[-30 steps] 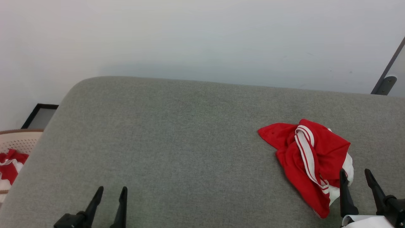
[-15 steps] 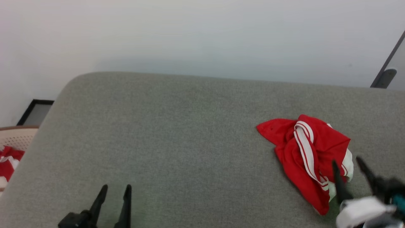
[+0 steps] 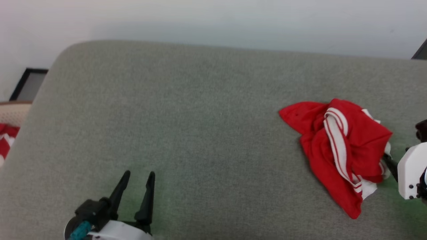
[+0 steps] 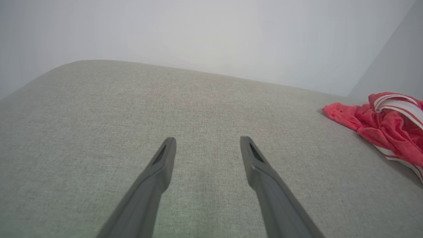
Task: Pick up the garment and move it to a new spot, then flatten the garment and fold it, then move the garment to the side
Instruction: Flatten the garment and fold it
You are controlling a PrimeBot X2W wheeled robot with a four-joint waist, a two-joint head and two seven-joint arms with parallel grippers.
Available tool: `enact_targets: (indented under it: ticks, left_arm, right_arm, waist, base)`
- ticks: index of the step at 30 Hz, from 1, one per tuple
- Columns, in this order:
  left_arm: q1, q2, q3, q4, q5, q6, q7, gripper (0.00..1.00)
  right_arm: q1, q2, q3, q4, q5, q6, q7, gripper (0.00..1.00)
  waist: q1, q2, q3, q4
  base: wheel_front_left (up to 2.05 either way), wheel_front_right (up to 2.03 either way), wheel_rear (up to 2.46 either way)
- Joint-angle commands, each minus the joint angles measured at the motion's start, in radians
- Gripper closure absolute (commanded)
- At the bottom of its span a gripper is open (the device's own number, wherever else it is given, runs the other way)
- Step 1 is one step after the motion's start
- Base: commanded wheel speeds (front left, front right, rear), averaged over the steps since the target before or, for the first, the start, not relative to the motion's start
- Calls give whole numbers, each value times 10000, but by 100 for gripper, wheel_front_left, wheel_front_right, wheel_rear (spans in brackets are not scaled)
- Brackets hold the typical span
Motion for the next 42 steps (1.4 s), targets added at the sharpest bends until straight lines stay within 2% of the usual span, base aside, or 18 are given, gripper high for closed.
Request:
enact_targets:
  ticks: [1, 6, 10, 11, 12, 13, 19, 28, 29, 34, 37, 38, 39, 40, 42]
  left_arm:
    - [-226, 52, -93, 6, -92, -12, 1, 0]
    - [-535, 115, -276, 30, -242, -12, 1, 0]
    - [-658, 177, -321, 113, -330, -13, 1, 0]
    - [-681, 178, -327, 131, -340, -13, 1, 0]
    - [-698, 183, -351, 150, -350, -13, 1, 0]
    - [-714, 194, -369, 162, -351, -13, 1, 0]
    - [-729, 354, -464, 79, -365, -13, 1, 0]
    - [-1024, 639, -612, -155, -332, -13, 1, 0]
    - [-1024, 639, -612, -155, -332, -13, 1, 0]
    - [-1183, 787, -650, -218, -357, -13, 1, 0]
    - [-1281, 853, -697, -242, -362, -13, 1, 0]
    - [-1305, 900, -713, -239, -388, -13, 1, 0]
    - [-1305, 900, -713, -239, -388, -13, 1, 0]
    - [-1326, 948, -690, -237, -393, -13, 1, 0]
    - [-1329, 974, -692, -231, -383, -13, 1, 0]
  right_arm:
    - [-274, -294, 440, 23, 375, -14, 599, 0]
    - [-698, -398, 833, 337, 885, -14, 1725, 0]
    - [-799, -215, 1074, 321, 945, -13, 1774, 0]
    - [-808, -193, 1158, 271, 927, -10, 1725, 10]
    - [-801, -178, 1193, 244, 957, -5, 1670, 57]
    - [-769, -183, 1218, 199, 1036, -3, 1608, 100]
    - [-874, -726, 530, 11, 909, -19, 616, 100]
    - [-820, -1194, -1959, 551, 420, -16, -693, 100]
    - [-820, -1194, -1959, 551, 420, -16, -693, 100]
    - [-665, -1089, -4179, 1230, -372, -16, -1378, 100]
    - [-667, -1001, -5808, 1725, -1414, -14, -1872, 100]
    - [-578, -760, -6615, 1958, -2202, -14, -2079, 100]
    - [-578, -760, -6615, 1958, -2202, -14, -2079, 100]
    - [-650, -533, -7538, 2092, -2950, -14, -2362, 100]
    - [-669, -396, -7818, 2091, -3266, -14, -2476, 100]
  waist:
    - [0, 0, 561, 223]
    - [0, 0, 1076, 324]
    - [0, 0, 1277, 355]
    - [0, 0, 1304, 346]
    - [0, 0, 1318, 329]
    - [0, 0, 1321, 300]
    - [0, 0, 1352, -79]
    - [0, 0, 1783, -579]
    - [0, 0, 1783, -579]
    - [0, 0, 2047, -695]
    - [0, 0, 2142, -682]
    - [0, 0, 2181, -673]
    - [0, 0, 2181, -673]
    - [0, 0, 2191, -694]
    - [0, 0, 2192, -710]
  base:
    - [0, 0, 0]
    - [0, 0, 0]
    - [0, 0, 0]
    - [0, 0, 0]
    - [0, 0, 0]
    - [0, 0, 0]
    - [0, 0, 0]
    - [0, 0, 0]
    - [0, 0, 0]
    - [0, 0, 0]
    - [0, 0, 0]
    - [0, 0, 0]
    - [0, 0, 0]
    - [0, 0, 0]
    - [0, 0, 0]
